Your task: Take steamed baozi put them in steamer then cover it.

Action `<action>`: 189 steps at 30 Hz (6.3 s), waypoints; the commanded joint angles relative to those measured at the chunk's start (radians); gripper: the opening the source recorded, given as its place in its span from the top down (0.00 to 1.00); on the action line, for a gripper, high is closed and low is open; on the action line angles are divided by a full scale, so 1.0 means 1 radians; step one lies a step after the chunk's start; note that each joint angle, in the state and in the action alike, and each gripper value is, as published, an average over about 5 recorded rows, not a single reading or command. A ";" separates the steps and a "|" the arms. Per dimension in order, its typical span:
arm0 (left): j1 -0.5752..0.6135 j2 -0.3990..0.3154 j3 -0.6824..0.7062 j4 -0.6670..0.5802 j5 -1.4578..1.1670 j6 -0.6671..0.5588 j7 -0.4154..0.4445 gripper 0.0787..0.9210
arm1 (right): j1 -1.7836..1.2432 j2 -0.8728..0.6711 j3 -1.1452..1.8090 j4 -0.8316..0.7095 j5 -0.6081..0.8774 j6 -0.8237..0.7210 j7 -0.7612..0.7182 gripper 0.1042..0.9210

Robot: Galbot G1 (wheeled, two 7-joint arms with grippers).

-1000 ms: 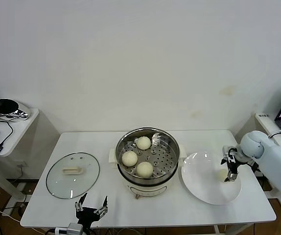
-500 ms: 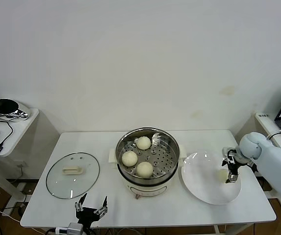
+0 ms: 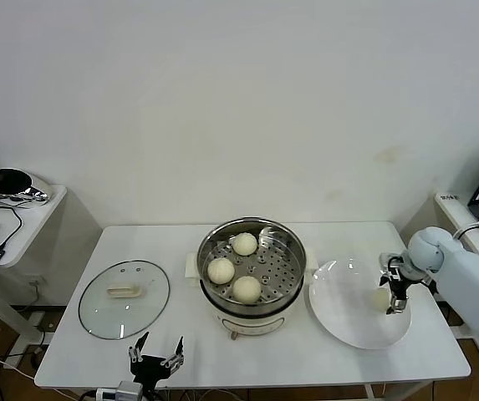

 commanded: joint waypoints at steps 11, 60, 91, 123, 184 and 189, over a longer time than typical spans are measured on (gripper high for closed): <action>0.002 -0.002 0.005 0.001 0.002 -0.002 -0.001 0.12 | 0.019 -0.010 -0.010 0.006 0.014 -0.008 -0.014 0.40; -0.005 -0.001 -0.047 -0.122 -0.058 0.010 0.000 0.12 | 0.712 0.367 -0.674 0.201 0.562 -0.273 -0.039 0.49; -0.011 -0.019 -0.033 -0.129 -0.059 0.013 0.004 0.12 | 0.605 0.301 -0.566 0.194 0.493 -0.262 0.012 0.25; -0.105 -0.033 -0.207 -0.081 -0.083 0.047 -0.006 0.12 | -0.419 0.042 0.836 0.602 1.014 0.241 1.077 0.12; -0.419 0.305 -0.032 0.543 1.141 -0.139 -0.186 0.12 | -1.114 0.256 1.182 0.740 1.105 0.338 1.153 0.12; -0.442 0.292 -0.031 0.562 1.143 -0.131 -0.199 0.12 | -1.116 0.261 1.178 0.739 1.103 0.338 1.150 0.12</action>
